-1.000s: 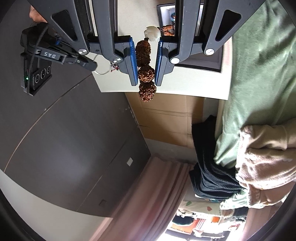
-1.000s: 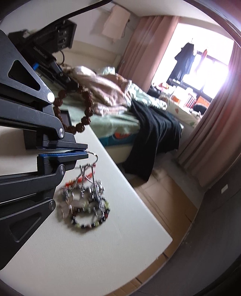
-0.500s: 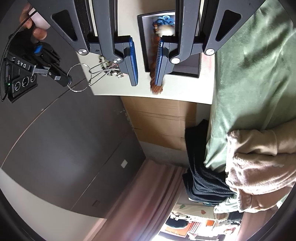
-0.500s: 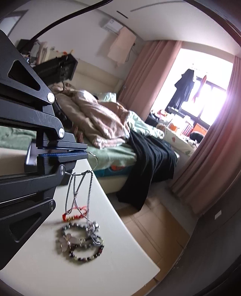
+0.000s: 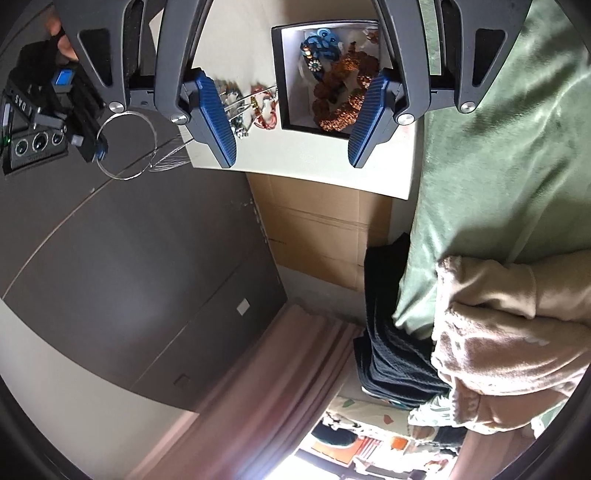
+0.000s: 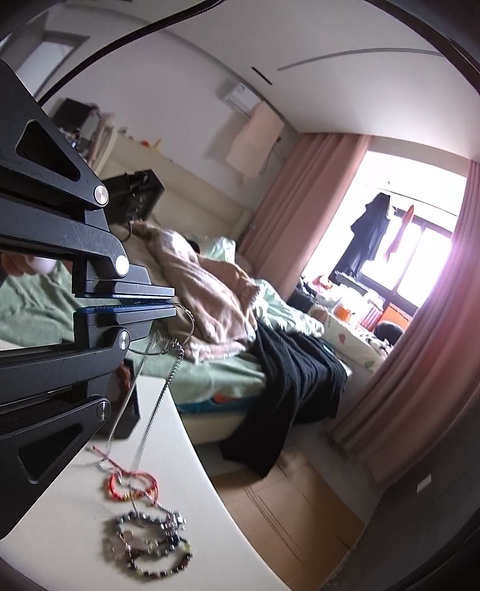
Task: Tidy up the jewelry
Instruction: 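Lower the brown bead bracelet into the box and open the left gripper while the right gripper carries the chain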
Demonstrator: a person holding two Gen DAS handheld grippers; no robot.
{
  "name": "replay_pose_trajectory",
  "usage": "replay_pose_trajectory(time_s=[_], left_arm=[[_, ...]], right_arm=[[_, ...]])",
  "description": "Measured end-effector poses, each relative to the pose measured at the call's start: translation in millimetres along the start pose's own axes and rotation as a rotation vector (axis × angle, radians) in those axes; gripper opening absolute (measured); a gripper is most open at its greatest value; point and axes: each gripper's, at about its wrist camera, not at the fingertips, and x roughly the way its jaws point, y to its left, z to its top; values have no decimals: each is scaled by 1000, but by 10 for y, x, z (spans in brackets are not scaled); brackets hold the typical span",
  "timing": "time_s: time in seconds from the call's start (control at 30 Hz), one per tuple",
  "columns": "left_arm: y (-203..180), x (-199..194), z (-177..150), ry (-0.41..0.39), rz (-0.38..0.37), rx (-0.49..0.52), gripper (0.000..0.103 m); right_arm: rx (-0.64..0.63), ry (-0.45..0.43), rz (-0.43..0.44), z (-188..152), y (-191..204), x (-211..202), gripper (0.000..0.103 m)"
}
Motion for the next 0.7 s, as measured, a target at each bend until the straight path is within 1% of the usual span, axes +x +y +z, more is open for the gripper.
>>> replay_pose_trajectory(time_s=[0.13, 0.3, 0.47, 0.7], left_arm=[[43, -60, 29, -20, -3, -15, 65], [132, -140, 79, -48, 4, -37, 66], [252, -183, 113, -60, 27, -63, 66], [324, -194, 123, -58, 43, -75, 66]], right_arm=[[-12, 29, 15, -55, 64, 144, 4], [-23, 58, 13, -127, 101, 300, 4], [-15, 97, 2, -217, 59, 481, 4], [4, 194, -82, -379, -77, 847, 6]])
